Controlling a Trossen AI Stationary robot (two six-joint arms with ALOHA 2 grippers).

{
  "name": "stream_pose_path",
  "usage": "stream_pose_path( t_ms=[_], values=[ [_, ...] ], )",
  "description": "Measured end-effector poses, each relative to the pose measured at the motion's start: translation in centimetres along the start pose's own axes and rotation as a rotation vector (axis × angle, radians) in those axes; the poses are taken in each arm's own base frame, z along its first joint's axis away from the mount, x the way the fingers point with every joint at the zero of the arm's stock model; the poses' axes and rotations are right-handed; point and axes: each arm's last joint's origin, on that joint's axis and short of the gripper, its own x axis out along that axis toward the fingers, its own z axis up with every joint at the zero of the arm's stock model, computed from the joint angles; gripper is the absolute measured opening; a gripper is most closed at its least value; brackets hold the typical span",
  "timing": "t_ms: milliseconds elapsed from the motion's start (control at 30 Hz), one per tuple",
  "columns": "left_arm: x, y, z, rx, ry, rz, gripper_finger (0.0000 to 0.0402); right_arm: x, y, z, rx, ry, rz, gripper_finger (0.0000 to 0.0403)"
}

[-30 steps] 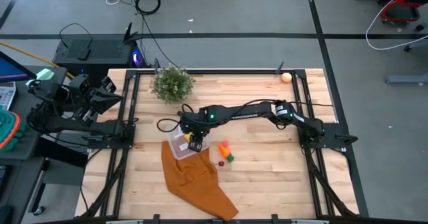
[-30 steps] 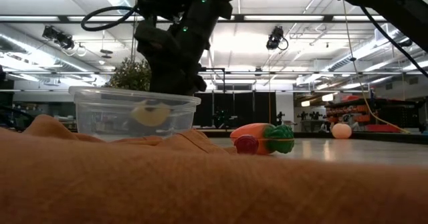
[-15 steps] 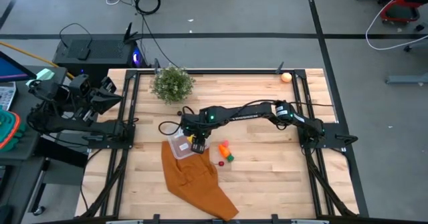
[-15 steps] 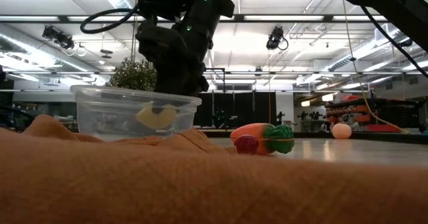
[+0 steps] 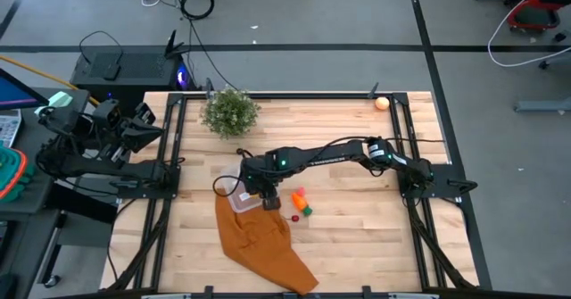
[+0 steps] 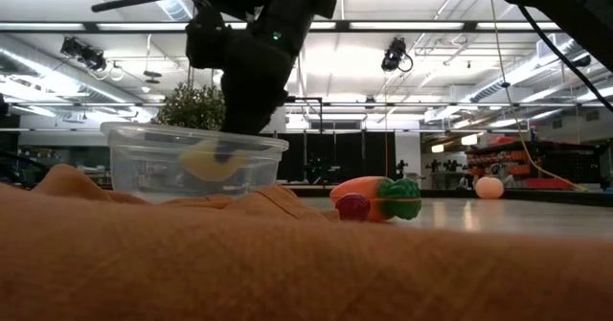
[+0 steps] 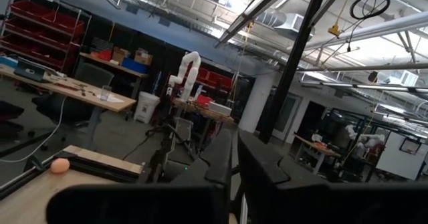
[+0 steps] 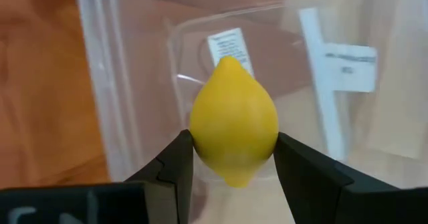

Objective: Pick and placing Produce into tupperware
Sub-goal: Put the yellow lemon into the bin

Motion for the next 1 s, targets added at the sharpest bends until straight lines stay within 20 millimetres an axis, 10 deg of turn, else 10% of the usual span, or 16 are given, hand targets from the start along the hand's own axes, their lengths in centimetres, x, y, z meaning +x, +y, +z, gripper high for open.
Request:
stream_pose_path(
  t_ms=[1000],
  values=[
    [0.00, 0.02, -0.05, 0.000, 0.005, 0.002, 0.0031, 0.52, -0.10, -0.51, -0.029, 0.022, -0.012, 0.0146]
  ],
)
